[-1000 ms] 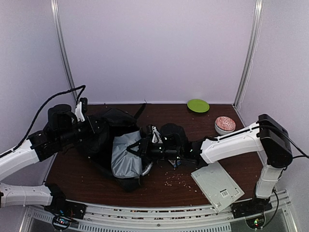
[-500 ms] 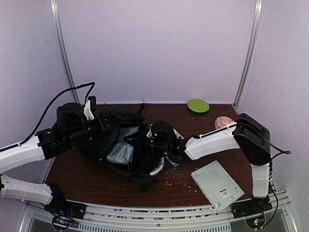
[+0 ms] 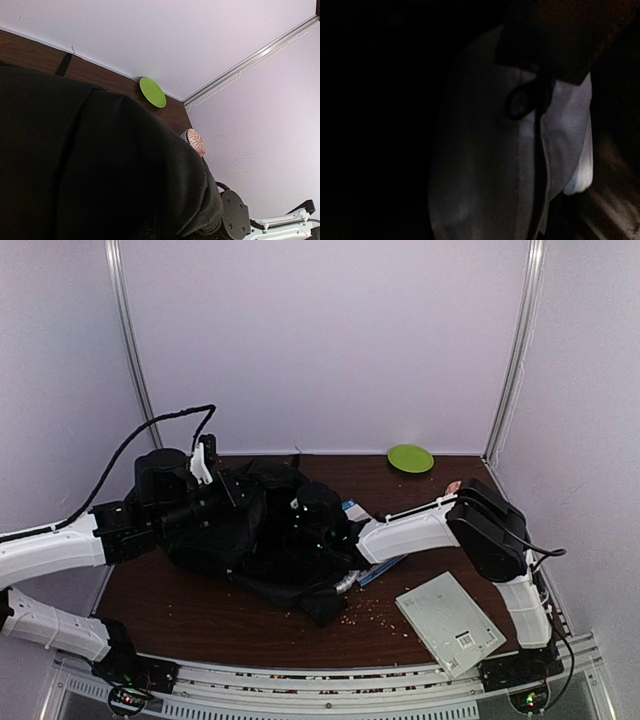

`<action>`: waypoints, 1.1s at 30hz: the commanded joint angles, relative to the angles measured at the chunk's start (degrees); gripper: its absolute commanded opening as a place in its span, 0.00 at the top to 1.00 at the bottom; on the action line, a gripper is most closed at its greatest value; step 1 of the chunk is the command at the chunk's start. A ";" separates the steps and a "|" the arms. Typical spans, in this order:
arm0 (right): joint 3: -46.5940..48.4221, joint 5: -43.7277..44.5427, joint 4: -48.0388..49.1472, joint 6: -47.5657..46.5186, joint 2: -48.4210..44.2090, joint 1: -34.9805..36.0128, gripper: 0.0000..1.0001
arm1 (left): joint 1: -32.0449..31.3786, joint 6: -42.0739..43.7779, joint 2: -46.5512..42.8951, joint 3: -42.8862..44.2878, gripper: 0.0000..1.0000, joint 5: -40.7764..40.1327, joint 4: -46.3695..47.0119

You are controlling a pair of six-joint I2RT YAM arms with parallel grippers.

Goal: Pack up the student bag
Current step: Place the stationery in the student bag.

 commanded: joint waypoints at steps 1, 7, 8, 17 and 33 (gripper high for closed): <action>6.18 2.55 9.02 1.67 2.35 0.13 0.69 | -3.66 -0.94 0.84 5.59 1.00 5.11 15.56; 11.86 4.73 11.22 4.37 8.13 0.54 0.70 | -4.27 -1.68 4.27 7.67 1.00 7.13 18.18; 13.18 4.27 10.16 4.27 8.86 0.66 0.69 | -4.28 -1.67 5.05 8.25 1.00 7.57 18.30; 15.82 1.71 1.73 -1.09 8.91 2.24 0.69 | -4.13 2.99 10.41 14.71 1.00 7.70 17.21; 30.96 -5.89 -5.09 2.09 17.91 1.22 0.50 | -5.26 -4.54 13.73 10.73 1.00 10.96 27.01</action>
